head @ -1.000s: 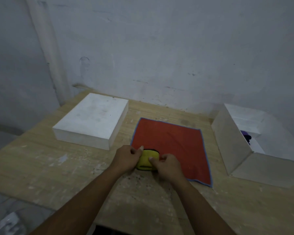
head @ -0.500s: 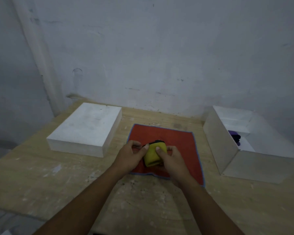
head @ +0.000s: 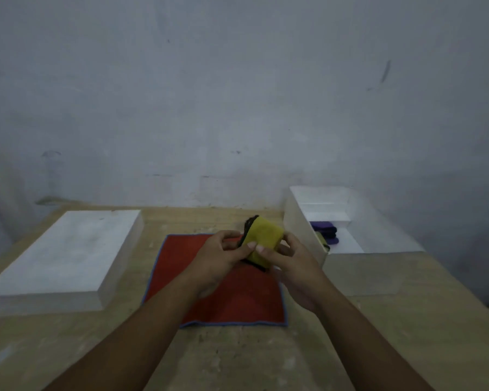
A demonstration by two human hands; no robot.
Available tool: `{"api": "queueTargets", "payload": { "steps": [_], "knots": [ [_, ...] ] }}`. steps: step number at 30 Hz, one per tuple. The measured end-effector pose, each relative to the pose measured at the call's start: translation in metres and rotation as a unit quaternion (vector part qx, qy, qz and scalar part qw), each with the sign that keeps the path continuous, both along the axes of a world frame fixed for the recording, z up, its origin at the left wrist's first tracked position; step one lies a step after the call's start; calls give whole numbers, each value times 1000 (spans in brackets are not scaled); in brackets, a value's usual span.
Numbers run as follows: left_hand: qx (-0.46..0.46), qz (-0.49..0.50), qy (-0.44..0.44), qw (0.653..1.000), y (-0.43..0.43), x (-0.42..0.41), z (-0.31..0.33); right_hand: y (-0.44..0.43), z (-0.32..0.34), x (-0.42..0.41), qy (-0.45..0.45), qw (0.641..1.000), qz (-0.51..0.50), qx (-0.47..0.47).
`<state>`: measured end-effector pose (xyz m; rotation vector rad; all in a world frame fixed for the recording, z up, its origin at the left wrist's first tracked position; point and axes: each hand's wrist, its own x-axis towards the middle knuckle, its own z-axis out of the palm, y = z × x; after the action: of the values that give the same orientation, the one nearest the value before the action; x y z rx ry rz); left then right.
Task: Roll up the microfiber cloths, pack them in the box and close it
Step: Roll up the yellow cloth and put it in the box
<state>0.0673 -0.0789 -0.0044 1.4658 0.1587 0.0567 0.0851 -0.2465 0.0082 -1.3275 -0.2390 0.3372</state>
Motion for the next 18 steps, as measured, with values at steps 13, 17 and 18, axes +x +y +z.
{"api": "queueTargets", "payload": {
  "steps": [13,17,18],
  "knots": [
    [152,-45,-14,987,-79,75,5,-124,50,90,-112,969,-121,-186],
    [159,-31,5,987,-96,105,0,-152,54,131,-66,966,-92,-230],
    [162,-23,6,987,-100,112,0,-159,53,142,-57,962,-77,-257]
  ]
}}
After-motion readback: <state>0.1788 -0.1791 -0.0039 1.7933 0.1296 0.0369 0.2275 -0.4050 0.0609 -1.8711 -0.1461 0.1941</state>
